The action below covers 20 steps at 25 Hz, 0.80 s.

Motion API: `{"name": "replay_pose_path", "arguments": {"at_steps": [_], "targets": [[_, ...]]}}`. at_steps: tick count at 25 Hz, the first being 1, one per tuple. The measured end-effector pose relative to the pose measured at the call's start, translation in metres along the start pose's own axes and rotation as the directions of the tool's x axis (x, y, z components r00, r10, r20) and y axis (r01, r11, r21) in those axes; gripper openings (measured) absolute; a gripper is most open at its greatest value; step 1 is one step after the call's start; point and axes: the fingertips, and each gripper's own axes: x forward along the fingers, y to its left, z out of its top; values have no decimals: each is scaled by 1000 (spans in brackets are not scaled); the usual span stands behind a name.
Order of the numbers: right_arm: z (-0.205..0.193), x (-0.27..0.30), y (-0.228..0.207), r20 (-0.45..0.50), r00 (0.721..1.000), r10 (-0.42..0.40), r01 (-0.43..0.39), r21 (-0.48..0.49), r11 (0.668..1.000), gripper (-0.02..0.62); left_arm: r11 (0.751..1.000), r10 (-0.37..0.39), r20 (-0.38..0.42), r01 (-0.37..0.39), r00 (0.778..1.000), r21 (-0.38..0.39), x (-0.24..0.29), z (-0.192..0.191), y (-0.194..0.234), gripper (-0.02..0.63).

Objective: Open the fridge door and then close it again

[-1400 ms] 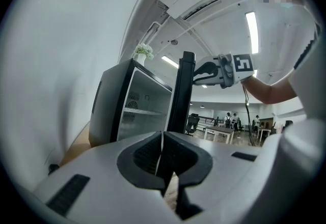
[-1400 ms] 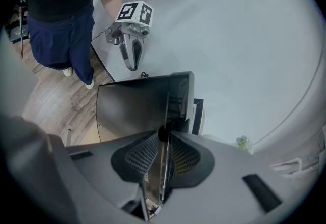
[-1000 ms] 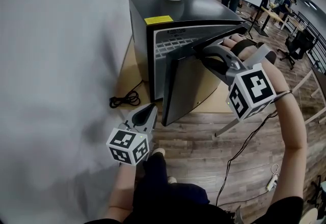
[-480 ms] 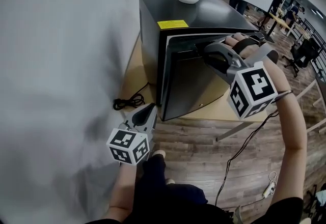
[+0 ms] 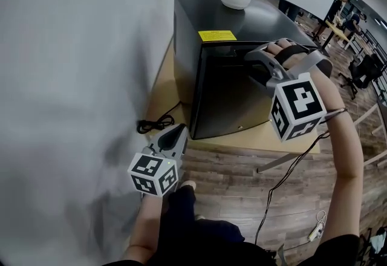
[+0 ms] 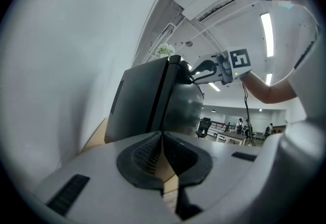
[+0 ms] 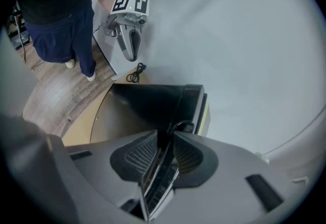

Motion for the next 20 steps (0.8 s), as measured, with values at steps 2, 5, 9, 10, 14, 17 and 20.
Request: {"name": "replay_pose_path", "arguments": {"at_steps": [2, 5, 9, 10, 14, 17, 20], "targets": [[1, -1, -1, 3, 1000, -1, 1, 1, 1000, 67, 1000, 3, 4, -3, 1000, -1, 0, 2, 2, 6], [1, 0, -2, 1, 1000, -14, 14, 15, 1000, 67, 1000, -1, 7, 1, 1000, -3, 1, 3, -1, 6], [1, -2, -2, -7, 998, -57, 58, 34, 998, 66, 1000, -20, 9, 20, 1000, 3, -1, 4, -11, 6], [1, -2, -3, 0, 998, -70, 70, 42, 997, 67, 1000, -23, 10, 23, 1000, 5, -2, 4, -13, 6], [1, -1, -2, 18, 994, -109, 107, 52, 993, 74, 999, -35, 16, 35, 999, 10, -5, 3, -22, 6], [0, -7, 6, 5, 995, -100, 99, 44, 994, 106, 999, -41, 23, 41, 999, 16, -11, 4, -31, 6], [2, -19, 16, 13, 995, -95, 93, 82, 992, 103, 999, -42, 28, 42, 999, 20, -19, 3, -37, 6]]}}
